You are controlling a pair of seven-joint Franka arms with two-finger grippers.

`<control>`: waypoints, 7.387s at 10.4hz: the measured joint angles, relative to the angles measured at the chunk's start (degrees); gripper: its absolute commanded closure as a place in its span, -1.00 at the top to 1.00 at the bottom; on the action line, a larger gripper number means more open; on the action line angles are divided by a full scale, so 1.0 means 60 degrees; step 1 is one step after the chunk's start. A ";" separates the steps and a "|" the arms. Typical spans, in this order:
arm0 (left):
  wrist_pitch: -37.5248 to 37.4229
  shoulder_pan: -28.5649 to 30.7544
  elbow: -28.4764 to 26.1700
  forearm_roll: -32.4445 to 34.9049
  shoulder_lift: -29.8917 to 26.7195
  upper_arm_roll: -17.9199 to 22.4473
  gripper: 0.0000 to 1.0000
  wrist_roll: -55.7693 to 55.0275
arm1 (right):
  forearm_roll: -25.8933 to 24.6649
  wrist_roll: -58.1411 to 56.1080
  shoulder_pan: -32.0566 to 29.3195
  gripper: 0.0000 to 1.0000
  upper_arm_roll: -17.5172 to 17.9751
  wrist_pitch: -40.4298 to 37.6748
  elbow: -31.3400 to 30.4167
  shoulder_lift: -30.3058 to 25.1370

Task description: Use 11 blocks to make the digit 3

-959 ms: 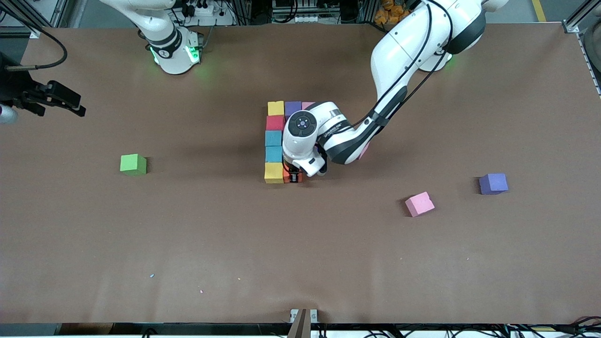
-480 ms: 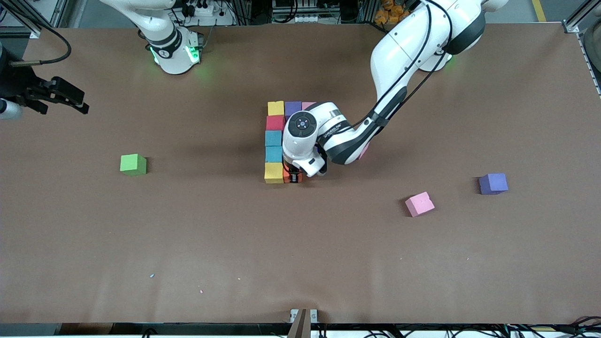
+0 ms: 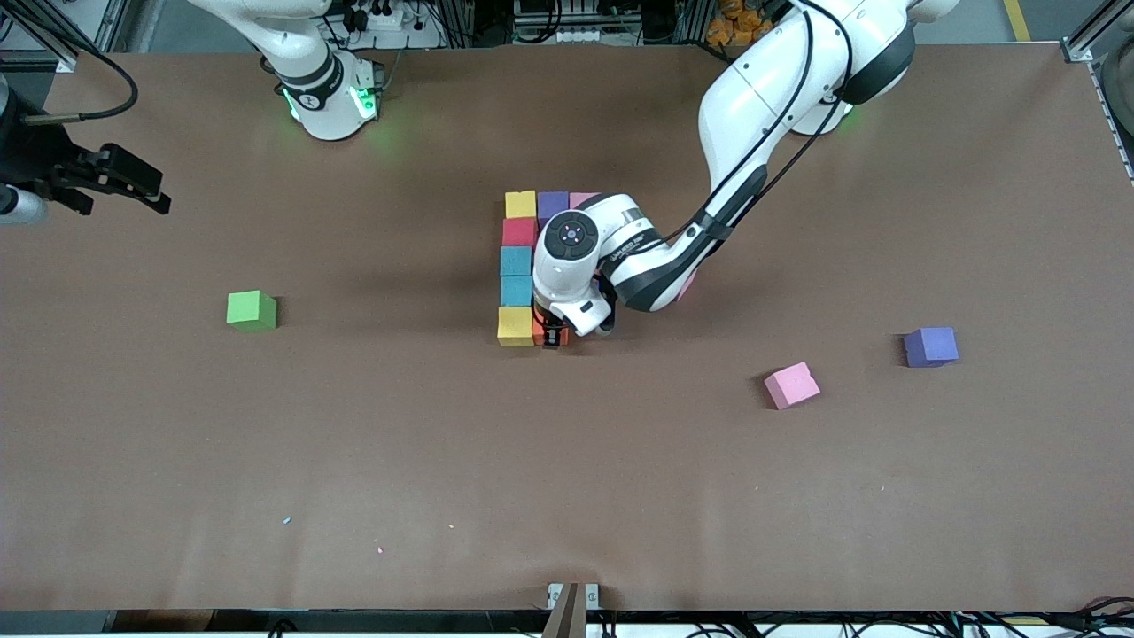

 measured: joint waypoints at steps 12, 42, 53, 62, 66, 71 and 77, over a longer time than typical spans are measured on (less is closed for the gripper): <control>-0.1236 0.1868 -0.2208 0.0000 -0.3010 -0.1493 1.00 0.1211 | -0.0008 -0.0012 0.0018 1.00 0.0027 0.0017 0.0019 -0.0033; 0.0207 0.6012 -0.7619 0.1683 -0.3807 -0.3593 0.11 0.5140 | -0.0036 -0.0013 0.0008 1.00 0.0131 -0.0029 0.0023 -0.0040; -0.1239 0.5462 -0.4902 0.0851 -0.3203 -0.3660 -0.32 0.5053 | -0.0043 -0.0013 0.0006 1.00 0.0129 -0.0086 0.0022 -0.0040; -0.1551 0.2138 -0.1817 -0.0854 -0.1849 -0.0712 -0.32 0.2880 | -0.0132 -0.0013 -0.0004 1.00 0.0087 -0.0091 0.0026 -0.0041; -0.1561 0.1733 -0.1338 -0.0992 -0.1492 -0.0333 -0.33 0.2080 | -0.0264 -0.0013 -0.0004 1.00 0.0082 -0.0092 0.0027 -0.0041; -0.1560 0.1195 -0.0804 -0.0993 -0.1226 -0.0011 -0.33 0.1415 | -0.0340 -0.0013 -0.0005 1.00 0.0071 -0.0095 0.0026 -0.0041; -0.1560 0.0568 -0.0581 -0.0994 -0.1008 0.0464 -0.33 0.0724 | -0.0397 -0.0018 -0.0005 1.00 0.0012 -0.0143 0.0026 -0.0041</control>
